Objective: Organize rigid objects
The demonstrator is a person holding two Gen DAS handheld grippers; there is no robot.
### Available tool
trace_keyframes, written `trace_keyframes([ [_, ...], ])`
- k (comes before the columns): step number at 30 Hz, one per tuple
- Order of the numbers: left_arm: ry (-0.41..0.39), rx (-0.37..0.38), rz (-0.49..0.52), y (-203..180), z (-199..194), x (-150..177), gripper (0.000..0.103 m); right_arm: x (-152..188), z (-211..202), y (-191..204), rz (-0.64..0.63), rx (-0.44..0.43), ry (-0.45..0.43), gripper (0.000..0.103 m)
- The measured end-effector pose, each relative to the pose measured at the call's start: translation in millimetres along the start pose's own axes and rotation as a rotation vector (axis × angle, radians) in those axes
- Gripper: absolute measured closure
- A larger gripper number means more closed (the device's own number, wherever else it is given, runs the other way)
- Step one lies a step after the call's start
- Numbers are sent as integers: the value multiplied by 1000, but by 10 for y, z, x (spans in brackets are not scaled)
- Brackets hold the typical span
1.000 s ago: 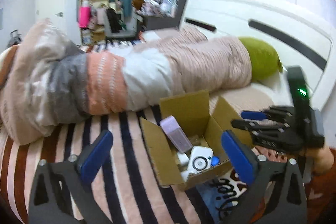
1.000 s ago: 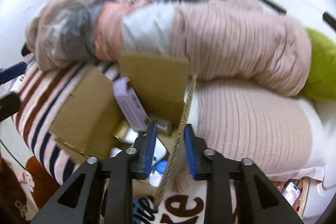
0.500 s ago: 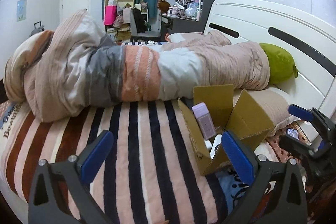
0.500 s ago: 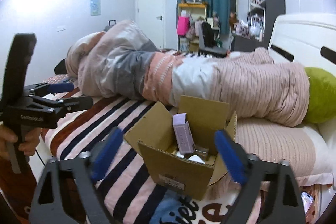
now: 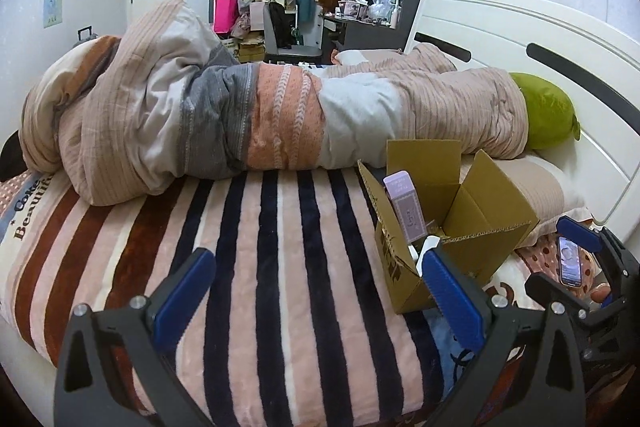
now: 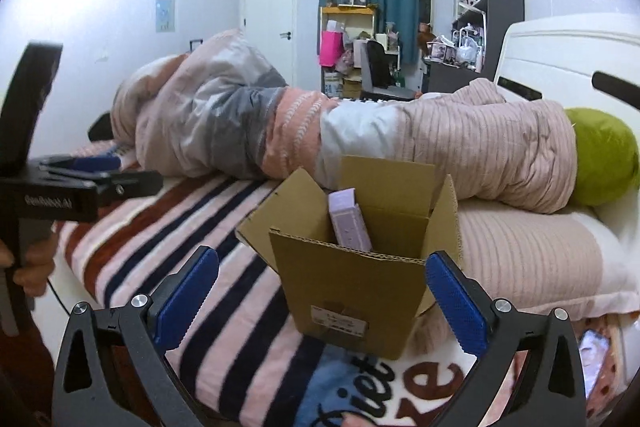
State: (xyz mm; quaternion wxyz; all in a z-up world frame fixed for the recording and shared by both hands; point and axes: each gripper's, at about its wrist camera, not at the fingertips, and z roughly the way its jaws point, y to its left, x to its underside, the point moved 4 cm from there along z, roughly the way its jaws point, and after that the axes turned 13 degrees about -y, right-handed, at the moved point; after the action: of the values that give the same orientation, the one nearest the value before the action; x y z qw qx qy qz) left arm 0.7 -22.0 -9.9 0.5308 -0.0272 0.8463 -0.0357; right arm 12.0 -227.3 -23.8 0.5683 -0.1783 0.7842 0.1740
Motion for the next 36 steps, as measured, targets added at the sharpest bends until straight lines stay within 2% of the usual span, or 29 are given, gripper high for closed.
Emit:
trace_keyframes([
  [8, 1, -6, -5, 17, -19, 25, 0, -32, -58, -10, 10, 17, -1, 0],
  [21, 1, -2, -18, 10, -64, 73, 0, -19, -43, -14, 80, -12, 25, 0],
  [36, -10, 2, -24, -30, -87, 68, 0, -14, -36, 32, 101, -30, 34, 0],
])
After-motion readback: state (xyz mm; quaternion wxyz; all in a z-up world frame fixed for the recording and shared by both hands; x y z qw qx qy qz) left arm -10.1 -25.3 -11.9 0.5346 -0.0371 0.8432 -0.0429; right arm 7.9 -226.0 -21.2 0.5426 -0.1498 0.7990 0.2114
